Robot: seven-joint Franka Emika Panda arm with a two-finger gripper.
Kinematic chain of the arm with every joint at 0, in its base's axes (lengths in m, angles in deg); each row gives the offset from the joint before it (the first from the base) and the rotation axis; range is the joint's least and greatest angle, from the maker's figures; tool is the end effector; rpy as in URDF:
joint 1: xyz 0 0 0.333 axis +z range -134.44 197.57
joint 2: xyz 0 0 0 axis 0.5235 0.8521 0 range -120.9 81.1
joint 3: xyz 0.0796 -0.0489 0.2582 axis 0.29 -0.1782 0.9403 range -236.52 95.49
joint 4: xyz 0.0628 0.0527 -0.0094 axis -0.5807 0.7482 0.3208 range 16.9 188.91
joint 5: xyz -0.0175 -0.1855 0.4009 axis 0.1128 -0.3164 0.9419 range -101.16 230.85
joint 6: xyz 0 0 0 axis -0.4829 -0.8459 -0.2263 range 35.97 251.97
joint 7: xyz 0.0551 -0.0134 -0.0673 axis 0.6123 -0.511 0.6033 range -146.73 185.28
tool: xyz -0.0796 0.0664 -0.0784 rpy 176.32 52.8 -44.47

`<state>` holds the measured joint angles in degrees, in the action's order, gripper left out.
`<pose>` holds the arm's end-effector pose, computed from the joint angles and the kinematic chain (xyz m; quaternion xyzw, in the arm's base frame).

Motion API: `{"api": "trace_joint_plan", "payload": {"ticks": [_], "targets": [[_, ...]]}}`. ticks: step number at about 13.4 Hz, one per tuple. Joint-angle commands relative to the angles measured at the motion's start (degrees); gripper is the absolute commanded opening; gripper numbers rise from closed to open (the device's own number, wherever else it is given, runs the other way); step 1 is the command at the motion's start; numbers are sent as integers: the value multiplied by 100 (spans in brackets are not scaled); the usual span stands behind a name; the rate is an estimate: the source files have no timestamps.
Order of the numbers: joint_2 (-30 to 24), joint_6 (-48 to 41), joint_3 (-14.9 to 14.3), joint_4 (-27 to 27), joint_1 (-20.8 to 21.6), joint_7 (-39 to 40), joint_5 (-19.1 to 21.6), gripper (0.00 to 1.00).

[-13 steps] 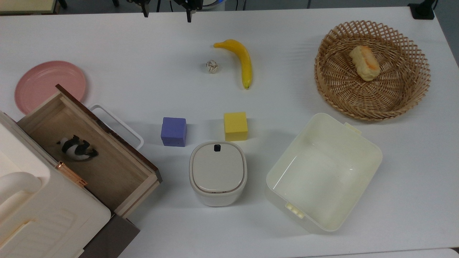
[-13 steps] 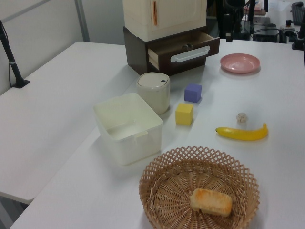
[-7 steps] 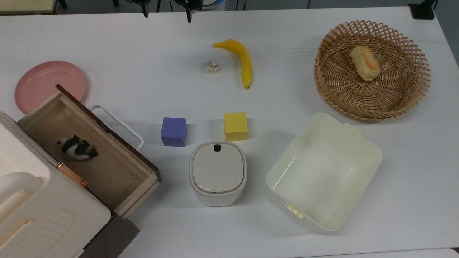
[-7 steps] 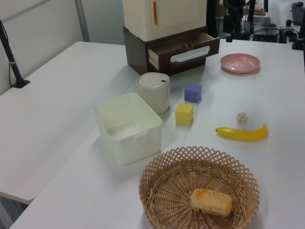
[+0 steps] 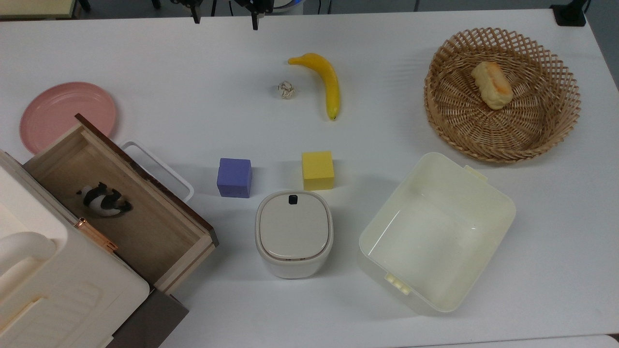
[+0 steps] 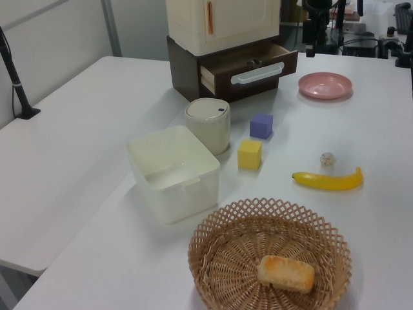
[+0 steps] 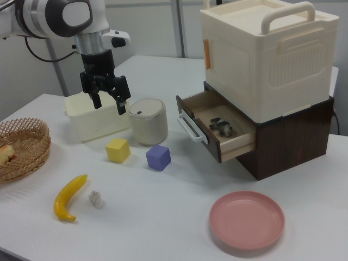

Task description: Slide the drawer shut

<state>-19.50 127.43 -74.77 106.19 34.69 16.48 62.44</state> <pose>0.6034 -0.0173 0.5267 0.9988 -0.0335 -0.0278 0.0216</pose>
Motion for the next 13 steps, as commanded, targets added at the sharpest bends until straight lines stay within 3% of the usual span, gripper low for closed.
{"api": "trace_joint_plan", "payload": {"ticks": [1,5,13], "targets": [[-14,-177,3,-30,22,122,-84,97],[-14,-186,3,-30,22,236,-84,82],[-14,-177,3,-30,22,280,-76,15]]}}
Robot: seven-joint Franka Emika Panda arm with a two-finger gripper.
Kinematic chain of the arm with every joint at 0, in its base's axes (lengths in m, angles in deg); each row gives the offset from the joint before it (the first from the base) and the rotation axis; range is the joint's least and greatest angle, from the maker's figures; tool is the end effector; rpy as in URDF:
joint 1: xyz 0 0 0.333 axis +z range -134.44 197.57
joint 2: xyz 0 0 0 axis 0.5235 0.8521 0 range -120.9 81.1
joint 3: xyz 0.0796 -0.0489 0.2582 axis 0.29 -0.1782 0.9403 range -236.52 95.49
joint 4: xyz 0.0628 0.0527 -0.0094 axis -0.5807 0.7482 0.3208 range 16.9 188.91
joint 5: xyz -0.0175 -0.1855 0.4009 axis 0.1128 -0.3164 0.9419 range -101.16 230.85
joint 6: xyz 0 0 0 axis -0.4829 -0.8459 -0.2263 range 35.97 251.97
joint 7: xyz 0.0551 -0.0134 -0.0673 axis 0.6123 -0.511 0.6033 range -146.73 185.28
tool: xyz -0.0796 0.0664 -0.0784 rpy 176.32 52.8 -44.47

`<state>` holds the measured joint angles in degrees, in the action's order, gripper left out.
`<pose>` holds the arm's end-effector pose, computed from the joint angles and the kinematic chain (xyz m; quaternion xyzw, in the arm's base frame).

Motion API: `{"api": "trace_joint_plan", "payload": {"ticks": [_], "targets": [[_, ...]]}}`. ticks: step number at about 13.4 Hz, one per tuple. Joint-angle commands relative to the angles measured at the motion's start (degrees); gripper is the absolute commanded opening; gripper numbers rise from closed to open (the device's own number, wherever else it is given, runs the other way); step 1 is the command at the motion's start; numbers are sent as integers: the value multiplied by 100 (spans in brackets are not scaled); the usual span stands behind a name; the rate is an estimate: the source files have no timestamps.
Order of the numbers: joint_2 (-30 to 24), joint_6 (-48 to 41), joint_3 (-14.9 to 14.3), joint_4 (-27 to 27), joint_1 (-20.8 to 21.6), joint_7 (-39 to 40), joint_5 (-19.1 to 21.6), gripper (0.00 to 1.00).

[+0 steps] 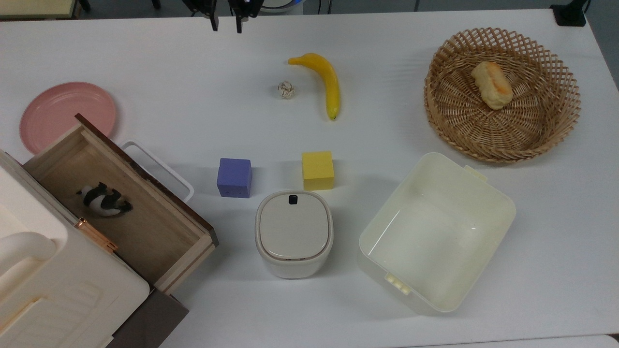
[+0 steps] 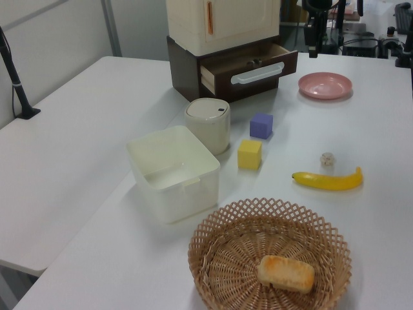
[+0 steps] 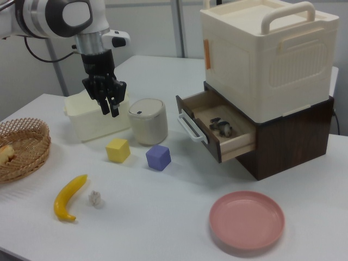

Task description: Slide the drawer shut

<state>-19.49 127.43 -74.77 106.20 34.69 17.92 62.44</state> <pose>0.6035 -0.0173 0.5265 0.9992 -0.0210 -0.0282 0.0212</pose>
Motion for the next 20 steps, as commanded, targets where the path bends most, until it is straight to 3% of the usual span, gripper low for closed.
{"api": "trace_joint_plan", "payload": {"ticks": [1,2,12,20], "targets": [[-14,-195,3,-30,21,223,-76,6],[-14,-204,3,-30,21,302,-76,0],[293,-99,12,-171,30,49,21,0],[829,805,12,-127,21,-1778,21,0]]}}
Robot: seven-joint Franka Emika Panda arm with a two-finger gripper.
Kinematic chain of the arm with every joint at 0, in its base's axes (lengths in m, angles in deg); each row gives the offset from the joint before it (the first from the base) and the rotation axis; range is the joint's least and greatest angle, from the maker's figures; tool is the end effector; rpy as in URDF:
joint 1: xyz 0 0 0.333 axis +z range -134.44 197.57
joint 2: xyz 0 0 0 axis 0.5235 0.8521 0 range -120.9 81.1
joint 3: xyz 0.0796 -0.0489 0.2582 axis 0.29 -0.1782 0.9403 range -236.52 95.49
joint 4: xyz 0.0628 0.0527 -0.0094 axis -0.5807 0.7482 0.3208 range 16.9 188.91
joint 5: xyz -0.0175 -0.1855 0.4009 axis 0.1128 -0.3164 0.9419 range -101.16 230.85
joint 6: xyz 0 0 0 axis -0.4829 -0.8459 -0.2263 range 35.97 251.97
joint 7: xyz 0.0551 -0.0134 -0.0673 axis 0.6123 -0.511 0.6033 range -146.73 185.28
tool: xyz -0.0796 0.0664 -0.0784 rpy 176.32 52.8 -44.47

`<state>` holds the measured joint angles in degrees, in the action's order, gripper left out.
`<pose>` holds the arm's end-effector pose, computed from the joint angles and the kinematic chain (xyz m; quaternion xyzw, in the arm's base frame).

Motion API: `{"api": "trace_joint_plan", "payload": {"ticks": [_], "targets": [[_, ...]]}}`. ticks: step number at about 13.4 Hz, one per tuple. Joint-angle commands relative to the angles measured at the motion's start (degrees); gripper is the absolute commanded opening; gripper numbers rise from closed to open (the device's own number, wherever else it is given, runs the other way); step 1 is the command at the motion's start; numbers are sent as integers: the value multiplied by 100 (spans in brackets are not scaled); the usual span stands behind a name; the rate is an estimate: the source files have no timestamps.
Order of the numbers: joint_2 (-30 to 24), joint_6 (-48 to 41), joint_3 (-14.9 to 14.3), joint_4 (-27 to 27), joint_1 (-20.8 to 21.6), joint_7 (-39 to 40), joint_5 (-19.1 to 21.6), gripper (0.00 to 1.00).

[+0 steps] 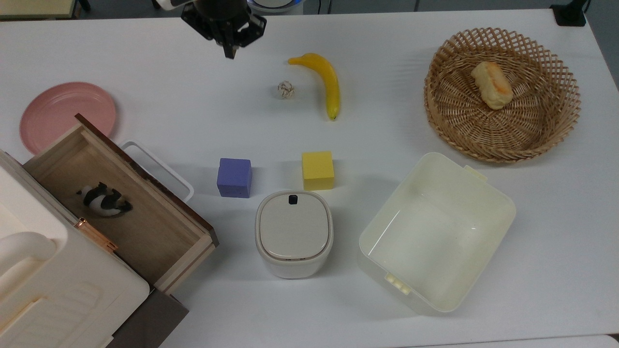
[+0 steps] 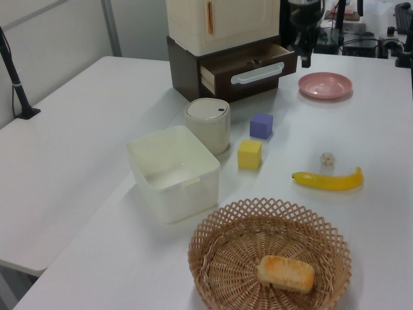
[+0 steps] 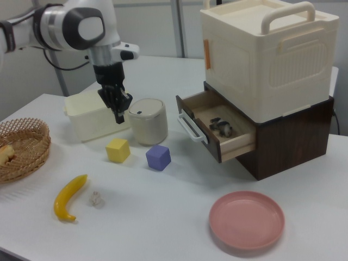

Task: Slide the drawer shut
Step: 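Move the gripper toward the open drawer's white handle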

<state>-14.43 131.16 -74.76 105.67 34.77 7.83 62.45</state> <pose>0.6283 -0.0153 0.4823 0.9934 -0.1064 -0.0328 0.0273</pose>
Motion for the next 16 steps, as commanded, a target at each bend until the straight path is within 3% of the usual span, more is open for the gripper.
{"api": "trace_joint_plan", "payload": {"ticks": [1,9,16], "targets": [[445,573,3,-83,5,-980,2,0],[1219,2023,-103,-101,-188,-2237,-95,0],[1589,2771,-121,-101,-505,-2327,-262,0]]}}
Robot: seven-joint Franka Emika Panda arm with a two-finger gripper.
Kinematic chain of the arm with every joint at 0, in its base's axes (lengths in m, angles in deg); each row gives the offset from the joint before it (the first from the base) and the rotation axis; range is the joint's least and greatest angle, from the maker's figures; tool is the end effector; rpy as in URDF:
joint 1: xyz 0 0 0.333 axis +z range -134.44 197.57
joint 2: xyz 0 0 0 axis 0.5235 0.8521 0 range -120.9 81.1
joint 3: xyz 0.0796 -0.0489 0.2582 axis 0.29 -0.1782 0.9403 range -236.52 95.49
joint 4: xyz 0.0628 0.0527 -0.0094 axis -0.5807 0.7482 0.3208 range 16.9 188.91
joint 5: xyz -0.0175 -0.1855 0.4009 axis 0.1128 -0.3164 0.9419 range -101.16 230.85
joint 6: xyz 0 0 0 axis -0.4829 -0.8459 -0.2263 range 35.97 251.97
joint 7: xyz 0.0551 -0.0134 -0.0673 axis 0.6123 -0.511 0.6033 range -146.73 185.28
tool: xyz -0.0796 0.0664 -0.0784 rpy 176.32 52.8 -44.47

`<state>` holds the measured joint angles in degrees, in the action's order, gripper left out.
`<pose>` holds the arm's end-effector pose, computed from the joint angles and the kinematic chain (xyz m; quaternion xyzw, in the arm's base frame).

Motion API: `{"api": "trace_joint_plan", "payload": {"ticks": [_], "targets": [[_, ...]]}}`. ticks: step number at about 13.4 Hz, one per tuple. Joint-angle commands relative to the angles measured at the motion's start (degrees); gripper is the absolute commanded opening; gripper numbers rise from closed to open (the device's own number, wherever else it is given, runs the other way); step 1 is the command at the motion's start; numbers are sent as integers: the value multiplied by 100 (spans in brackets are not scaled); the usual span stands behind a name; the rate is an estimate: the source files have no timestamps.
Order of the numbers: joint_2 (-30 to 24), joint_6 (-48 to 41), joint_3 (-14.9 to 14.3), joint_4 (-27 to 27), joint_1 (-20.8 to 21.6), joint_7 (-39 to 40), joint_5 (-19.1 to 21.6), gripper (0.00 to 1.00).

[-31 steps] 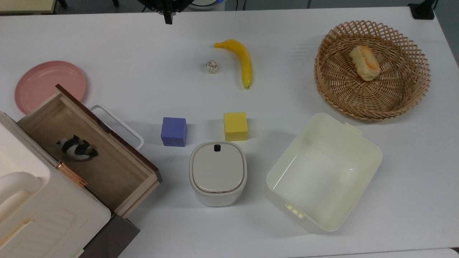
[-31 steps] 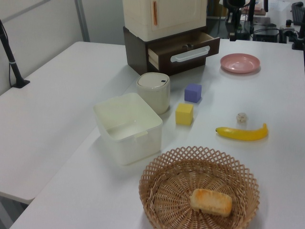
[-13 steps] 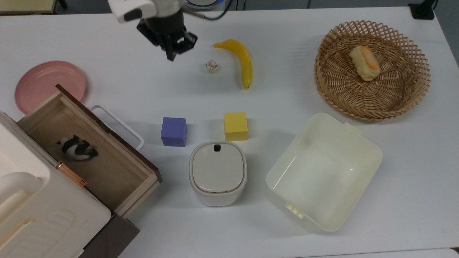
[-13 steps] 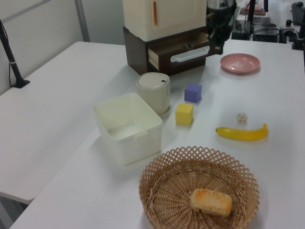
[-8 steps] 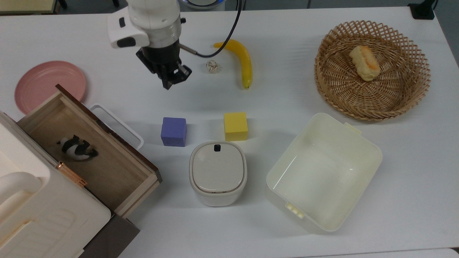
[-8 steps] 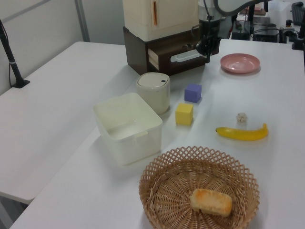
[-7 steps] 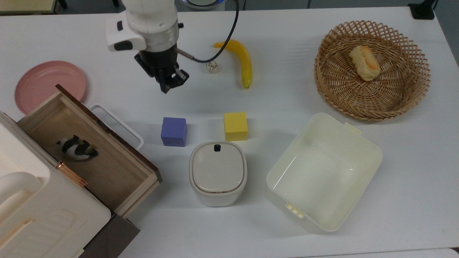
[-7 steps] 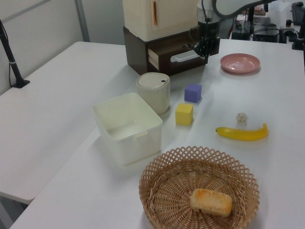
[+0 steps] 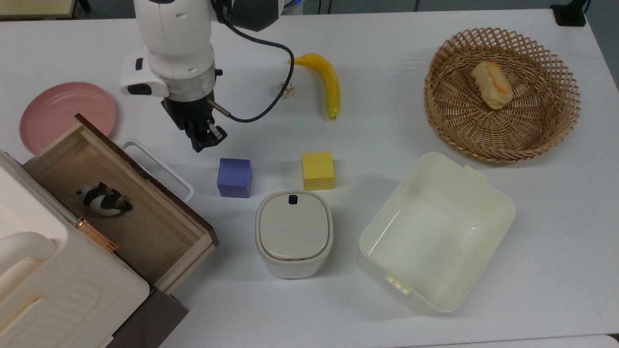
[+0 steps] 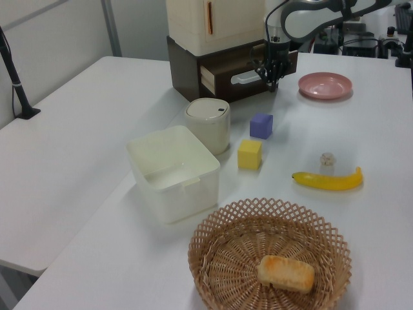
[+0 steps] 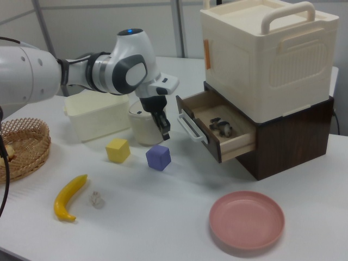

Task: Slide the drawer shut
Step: 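Lower the gripper against the drawer front beside the handle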

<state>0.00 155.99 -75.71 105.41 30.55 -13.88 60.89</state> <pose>0.7022 -0.0768 0.3560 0.9450 -0.3184 0.0675 0.0314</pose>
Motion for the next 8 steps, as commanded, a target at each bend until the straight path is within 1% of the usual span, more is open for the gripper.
{"api": "trace_joint_plan", "payload": {"ticks": [1,4,8], "targets": [[164,392,-25,-75,-101,-156,-105,0],[287,822,-78,-84,-145,-156,-140,0],[410,1139,-87,-84,-189,-156,-184,0]]}}
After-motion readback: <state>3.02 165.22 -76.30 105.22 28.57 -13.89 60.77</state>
